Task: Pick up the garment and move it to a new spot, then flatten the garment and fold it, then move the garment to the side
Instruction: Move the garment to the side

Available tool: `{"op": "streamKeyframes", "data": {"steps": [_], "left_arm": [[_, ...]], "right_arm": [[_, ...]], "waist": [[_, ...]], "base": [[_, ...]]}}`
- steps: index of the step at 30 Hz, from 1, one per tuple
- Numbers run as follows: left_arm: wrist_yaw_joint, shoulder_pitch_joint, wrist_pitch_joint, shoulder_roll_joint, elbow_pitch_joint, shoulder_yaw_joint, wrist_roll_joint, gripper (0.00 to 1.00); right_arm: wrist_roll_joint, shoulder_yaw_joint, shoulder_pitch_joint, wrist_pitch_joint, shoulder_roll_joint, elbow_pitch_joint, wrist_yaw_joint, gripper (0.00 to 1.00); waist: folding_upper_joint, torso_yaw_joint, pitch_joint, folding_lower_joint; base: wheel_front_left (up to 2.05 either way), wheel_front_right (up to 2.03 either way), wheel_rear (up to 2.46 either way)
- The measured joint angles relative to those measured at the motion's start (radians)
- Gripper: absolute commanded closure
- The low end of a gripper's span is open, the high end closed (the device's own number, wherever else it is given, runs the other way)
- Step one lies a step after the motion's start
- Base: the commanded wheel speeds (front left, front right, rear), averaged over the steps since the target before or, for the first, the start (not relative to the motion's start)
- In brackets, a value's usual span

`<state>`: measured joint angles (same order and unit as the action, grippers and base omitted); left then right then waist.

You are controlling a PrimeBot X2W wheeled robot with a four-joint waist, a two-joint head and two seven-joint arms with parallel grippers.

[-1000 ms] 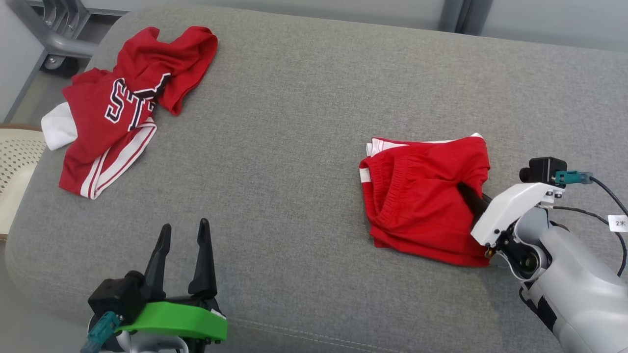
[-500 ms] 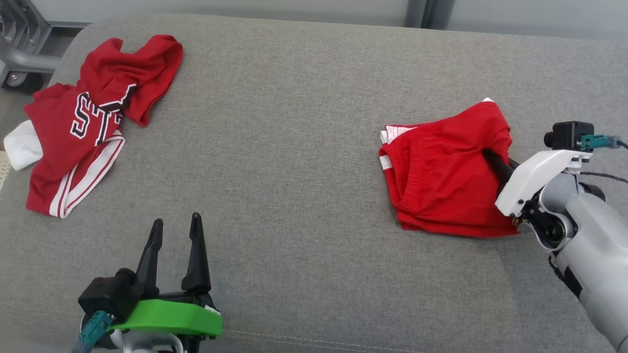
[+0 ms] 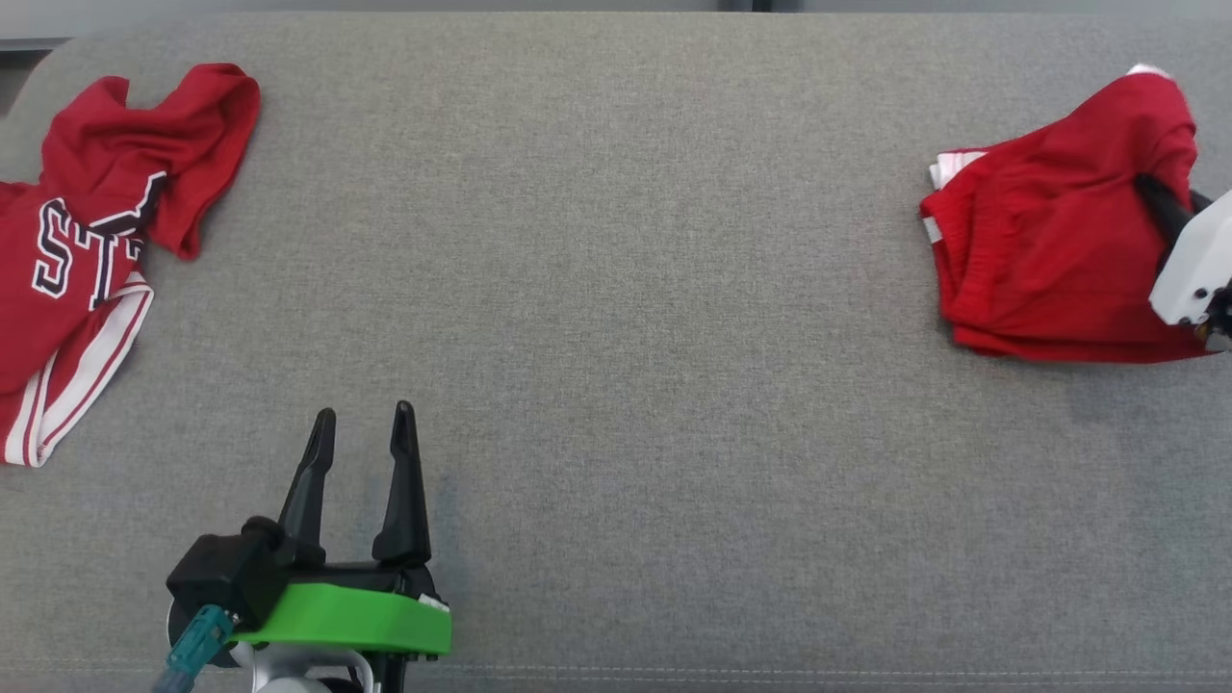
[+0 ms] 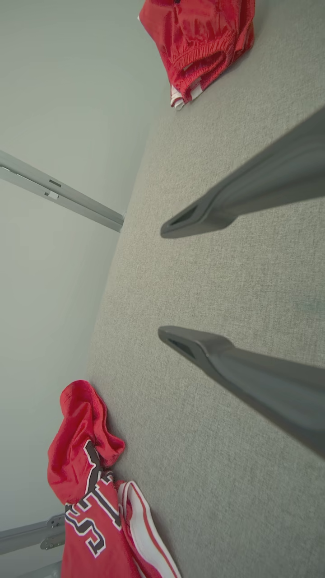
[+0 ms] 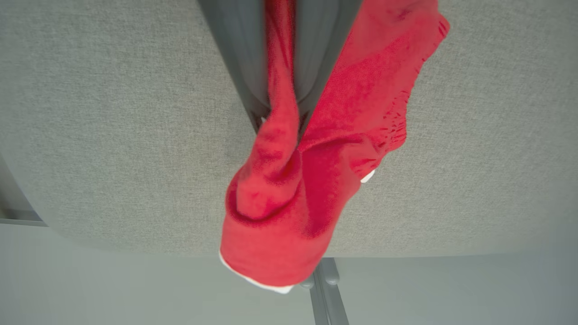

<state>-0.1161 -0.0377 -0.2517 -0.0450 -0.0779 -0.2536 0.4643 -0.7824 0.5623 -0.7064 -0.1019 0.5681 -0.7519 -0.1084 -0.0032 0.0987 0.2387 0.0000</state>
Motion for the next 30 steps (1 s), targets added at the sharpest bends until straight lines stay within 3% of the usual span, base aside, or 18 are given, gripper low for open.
{"op": "streamKeyframes", "data": {"steps": [12,24,26,28,29,30], "left_arm": [[0.000,0.073,0.001,-0.016,-0.066,-0.013,-0.047,0.00],[0.000,0.104,0.015,-0.028,-0.071,-0.026,-0.065,0.00],[0.000,0.106,0.015,-0.031,-0.071,-0.025,-0.065,0.00],[0.000,0.107,0.015,-0.032,-0.071,-0.021,-0.065,0.00],[0.000,0.109,0.015,-0.033,-0.072,-0.018,-0.065,0.00],[0.000,0.111,0.015,-0.033,-0.072,-0.016,-0.065,0.00]], "right_arm": [[0.033,-0.034,-0.159,-0.042,0.102,-0.004,0.006,1.00],[0.092,-0.044,-0.189,-0.027,0.135,-0.090,0.118,1.00],[0.117,-0.040,-0.189,-0.002,0.140,-0.098,0.133,0.82],[0.142,-0.026,-0.190,0.012,0.148,-0.106,0.152,0.79],[0.159,-0.022,-0.190,0.023,0.152,-0.114,0.166,0.59],[0.173,-0.021,-0.190,0.033,0.157,-0.123,0.179,0.28]], "waist": [[0.0000,-0.028,0.108,0.0000],[0.0000,-0.003,0.190,0.0000],[0.0000,0.004,0.196,0.0000],[0.0000,0.008,0.201,0.0000],[0.0000,0.009,0.203,0.0000],[0.0000,0.010,0.204,0.0000]], "base": [[0.00,0.00,0.00],[0.00,0.00,0.00],[0.00,0.00,0.00],[0.00,0.00,0.00],[0.00,0.00,0.00],[0.00,0.00,0.00]]}}
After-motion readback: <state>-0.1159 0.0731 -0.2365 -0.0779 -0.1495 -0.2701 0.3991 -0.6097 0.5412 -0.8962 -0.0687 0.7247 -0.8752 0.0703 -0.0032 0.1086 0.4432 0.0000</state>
